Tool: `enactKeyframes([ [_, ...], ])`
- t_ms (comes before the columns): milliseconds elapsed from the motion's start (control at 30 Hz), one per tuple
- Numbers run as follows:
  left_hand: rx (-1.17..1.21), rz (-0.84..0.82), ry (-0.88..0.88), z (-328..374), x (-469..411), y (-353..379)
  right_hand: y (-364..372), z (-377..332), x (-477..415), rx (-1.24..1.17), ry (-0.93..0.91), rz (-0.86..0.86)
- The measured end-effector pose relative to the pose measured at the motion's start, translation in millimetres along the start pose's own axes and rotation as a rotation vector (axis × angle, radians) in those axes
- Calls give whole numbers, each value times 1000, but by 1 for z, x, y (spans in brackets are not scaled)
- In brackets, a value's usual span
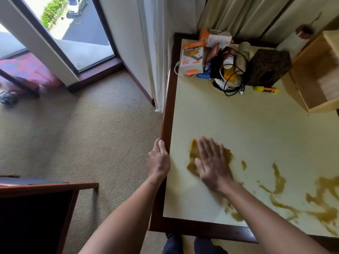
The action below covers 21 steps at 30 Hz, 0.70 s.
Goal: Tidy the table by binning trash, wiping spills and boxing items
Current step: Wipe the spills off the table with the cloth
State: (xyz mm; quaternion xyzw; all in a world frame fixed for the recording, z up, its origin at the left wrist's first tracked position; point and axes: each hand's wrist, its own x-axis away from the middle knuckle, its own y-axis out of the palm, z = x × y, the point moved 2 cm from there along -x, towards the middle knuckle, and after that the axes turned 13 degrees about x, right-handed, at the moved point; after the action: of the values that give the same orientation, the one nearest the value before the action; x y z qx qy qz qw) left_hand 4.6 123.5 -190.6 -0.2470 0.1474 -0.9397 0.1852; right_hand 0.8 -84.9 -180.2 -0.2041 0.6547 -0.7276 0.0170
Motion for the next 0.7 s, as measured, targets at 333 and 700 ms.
enactKeyframes([
  [333, -46, 16, 110, -12, 26, -10, 14, -73, 57, -15, -137, 31],
  [700, -761, 15, 321, -51, 121, 34, 42, 94, 128, 19, 58, 2],
])
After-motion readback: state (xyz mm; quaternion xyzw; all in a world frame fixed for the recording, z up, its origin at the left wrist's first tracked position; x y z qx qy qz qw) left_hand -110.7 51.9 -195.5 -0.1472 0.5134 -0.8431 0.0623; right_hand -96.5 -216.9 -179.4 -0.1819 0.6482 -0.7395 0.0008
